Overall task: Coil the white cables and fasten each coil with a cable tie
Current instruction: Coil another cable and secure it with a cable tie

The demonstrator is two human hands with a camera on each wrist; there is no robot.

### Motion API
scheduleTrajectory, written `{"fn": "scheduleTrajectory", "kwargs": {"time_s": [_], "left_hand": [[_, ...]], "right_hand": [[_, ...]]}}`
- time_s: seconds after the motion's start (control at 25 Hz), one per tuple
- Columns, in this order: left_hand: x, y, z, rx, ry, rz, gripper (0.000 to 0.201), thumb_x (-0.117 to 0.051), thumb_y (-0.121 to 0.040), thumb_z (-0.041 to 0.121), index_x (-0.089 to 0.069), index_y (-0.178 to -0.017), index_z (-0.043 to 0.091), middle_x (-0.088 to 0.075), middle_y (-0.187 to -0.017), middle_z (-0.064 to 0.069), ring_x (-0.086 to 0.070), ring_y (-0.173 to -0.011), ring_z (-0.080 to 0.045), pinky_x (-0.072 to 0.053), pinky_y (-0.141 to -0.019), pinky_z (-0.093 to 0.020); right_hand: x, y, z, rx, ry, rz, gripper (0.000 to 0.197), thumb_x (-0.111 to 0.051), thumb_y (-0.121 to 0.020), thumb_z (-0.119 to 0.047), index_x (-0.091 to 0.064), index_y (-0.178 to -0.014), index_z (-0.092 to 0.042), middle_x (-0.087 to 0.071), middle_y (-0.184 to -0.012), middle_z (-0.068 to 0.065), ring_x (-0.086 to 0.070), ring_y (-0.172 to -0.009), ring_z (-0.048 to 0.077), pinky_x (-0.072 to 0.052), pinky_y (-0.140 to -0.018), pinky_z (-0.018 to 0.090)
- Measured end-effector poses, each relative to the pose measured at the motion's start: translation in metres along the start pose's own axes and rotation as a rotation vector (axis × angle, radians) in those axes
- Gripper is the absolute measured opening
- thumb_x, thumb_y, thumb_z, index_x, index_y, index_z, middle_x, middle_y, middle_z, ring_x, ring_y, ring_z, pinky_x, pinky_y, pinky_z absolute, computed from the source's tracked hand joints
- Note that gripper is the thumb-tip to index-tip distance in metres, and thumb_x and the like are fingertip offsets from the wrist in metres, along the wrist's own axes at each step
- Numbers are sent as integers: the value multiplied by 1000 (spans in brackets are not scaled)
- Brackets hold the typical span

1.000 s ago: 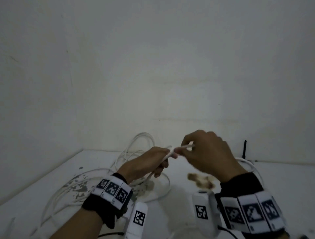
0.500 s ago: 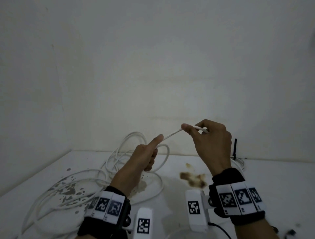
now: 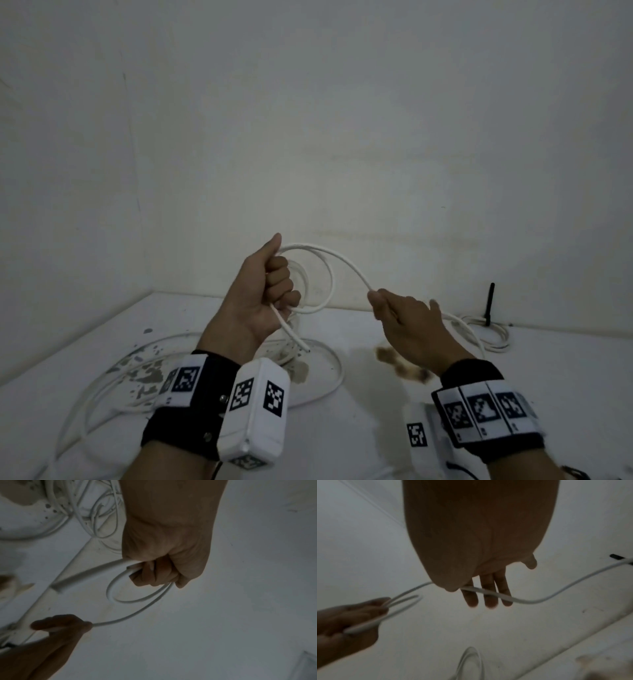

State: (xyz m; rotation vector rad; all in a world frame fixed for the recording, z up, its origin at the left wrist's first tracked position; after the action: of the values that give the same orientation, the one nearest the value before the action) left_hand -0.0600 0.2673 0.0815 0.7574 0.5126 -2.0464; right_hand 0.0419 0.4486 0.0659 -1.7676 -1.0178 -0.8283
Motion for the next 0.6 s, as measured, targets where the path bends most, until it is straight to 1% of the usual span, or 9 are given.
{"fn": "scheduleTrajectory", "kwargs": {"time_s": [0.04,0.08,0.12,0.16,0.28,0.36,0.4,0.48,0.6], "left_hand": [[-3,2,1,-1,-6,-15,58,-50,-98,42,-25,-48,25,-15,-36,8,-15,-25,-7,-14,-35,-18],[-5,2,2,-13,10,-24,58,-49,-98,44,-25,-49,25,-15,-36,8,-15,-26,-7,-14,-35,-18],[-5,2,4,-34,40,-30,58,-48,-98,45,-25,-49,25,-15,-36,8,-15,-26,-7,-15,-36,-19],[-5,2,6,-54,75,-35,58,-46,-99,46,-25,-49,25,-16,-36,8,-15,-26,-7,-15,-36,-19],[-3,3,9,-56,126,-41,58,-43,-100,46,-26,-49,25,-16,-36,7,-15,-27,-8,-17,-35,-19],[-1,5,10,-41,104,-45,57,-42,-101,46,-26,-50,25,-16,-36,8,-9,-30,-9,-16,-36,-20],[-2,6,9,-35,84,-52,56,-41,-101,46,-25,-52,25,-16,-36,8,-6,-33,-10,-15,-37,-21],[-3,7,7,-34,55,-52,54,-42,-101,45,-24,-54,25,-15,-37,8,-5,-34,-9,-13,-38,-21],[1,6,9,-47,30,-16,54,-43,-100,45,-23,-54,26,-15,-37,8,-13,-27,-7,-10,-41,-20]], "right_hand": [[4,0,-3,-16,-7,91,55,-18,-99,-60,-43,-70,-20,-49,-57,-4,-49,-58,11,-41,-90,41],[8,0,-9,-28,-46,171,57,-22,-99,-61,-39,-64,-18,-45,-53,-4,-47,-53,15,-43,-72,35],[9,3,-17,-46,-100,208,60,-28,-99,-61,-38,-60,-17,-43,-49,-3,-45,-50,16,-37,-58,31],[3,4,-25,-59,-147,190,62,-33,-99,-60,-38,-56,-16,-42,-47,-3,-45,-49,16,-33,-53,30],[-27,5,-44,-74,-249,61,64,-36,-99,-59,-40,-53,-14,-45,-50,-1,-46,-52,16,-34,-56,31],[-35,6,-44,-116,-383,66,68,-36,-99,-60,-55,-64,-5,-54,-55,4,-52,-56,15,-38,-59,31],[-35,6,-42,-144,-456,91,68,-37,-99,-59,-61,-70,-2,-54,-51,-2,-51,-55,13,-39,-60,30],[-31,7,-38,-181,-544,122,61,-39,-101,-55,-67,-73,-9,-51,-44,-14,-48,-53,7,-37,-59,27],[-26,6,-41,-111,-565,92,44,-33,-104,-49,-51,-78,-17,-48,-62,-10,-47,-64,11,-38,-66,30]]}}
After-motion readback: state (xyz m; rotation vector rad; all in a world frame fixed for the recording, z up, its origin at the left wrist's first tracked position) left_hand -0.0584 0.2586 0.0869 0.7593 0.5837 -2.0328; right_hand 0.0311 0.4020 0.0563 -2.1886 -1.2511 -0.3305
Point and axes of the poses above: each hand's wrist, its own y-axis away from the middle knuckle, its own x-axis out of the back of the hand, z = x × y, the point moved 8 cm from there along -y, towards the middle knuckle
